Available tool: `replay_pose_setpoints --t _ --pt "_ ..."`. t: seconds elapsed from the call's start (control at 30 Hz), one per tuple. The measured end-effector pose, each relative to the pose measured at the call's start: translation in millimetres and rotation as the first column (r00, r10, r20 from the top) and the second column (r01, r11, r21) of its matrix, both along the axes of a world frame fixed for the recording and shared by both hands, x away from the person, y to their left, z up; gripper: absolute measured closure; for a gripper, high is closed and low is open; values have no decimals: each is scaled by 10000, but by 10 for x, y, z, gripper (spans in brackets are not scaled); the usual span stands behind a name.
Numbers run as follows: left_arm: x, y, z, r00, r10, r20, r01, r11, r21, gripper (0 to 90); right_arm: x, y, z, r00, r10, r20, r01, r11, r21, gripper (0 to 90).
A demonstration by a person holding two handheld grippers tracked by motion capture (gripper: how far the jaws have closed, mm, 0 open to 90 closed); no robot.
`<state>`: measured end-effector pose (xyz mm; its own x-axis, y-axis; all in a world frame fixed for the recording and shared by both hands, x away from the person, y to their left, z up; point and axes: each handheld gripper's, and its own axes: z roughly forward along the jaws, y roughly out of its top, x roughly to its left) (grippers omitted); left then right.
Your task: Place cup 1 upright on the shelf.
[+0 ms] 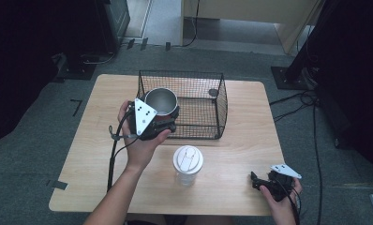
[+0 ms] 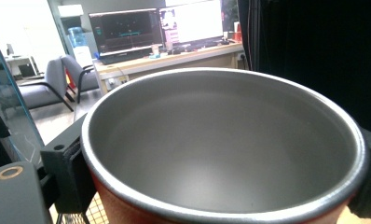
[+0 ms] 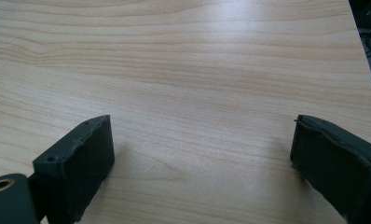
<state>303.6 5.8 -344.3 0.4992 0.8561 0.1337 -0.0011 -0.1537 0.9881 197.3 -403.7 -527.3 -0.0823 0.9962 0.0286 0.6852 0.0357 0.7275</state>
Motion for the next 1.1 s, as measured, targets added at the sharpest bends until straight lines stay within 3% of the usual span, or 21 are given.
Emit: replay_pose_setpoints --t 0.4,0.47,0.67,1.0,1.1 --pt "235 -114 15 9997 -164 204 163 9999 6 76 0 0 0 10000 2 2 -2 10000 -2 62" --pt "279 -113 3 9996 -231 152 234 9996 -179 76 0 0 0 10000 0 2 0 10000 -2 62" --pt "399 -112 -35 9999 -28 104 30 9996 -278 76 0 0 0 10000 1 2 -1 10000 -3 62" --pt "615 -113 -163 9993 302 -242 -312 9987 -399 76 0 1 0 10000 -4 -10 4 10000 0 61" --pt "732 -149 -252 9970 553 -538 -582 9968 -540 76 0 1 0 10000 -2 -16 2 10000 2 61"
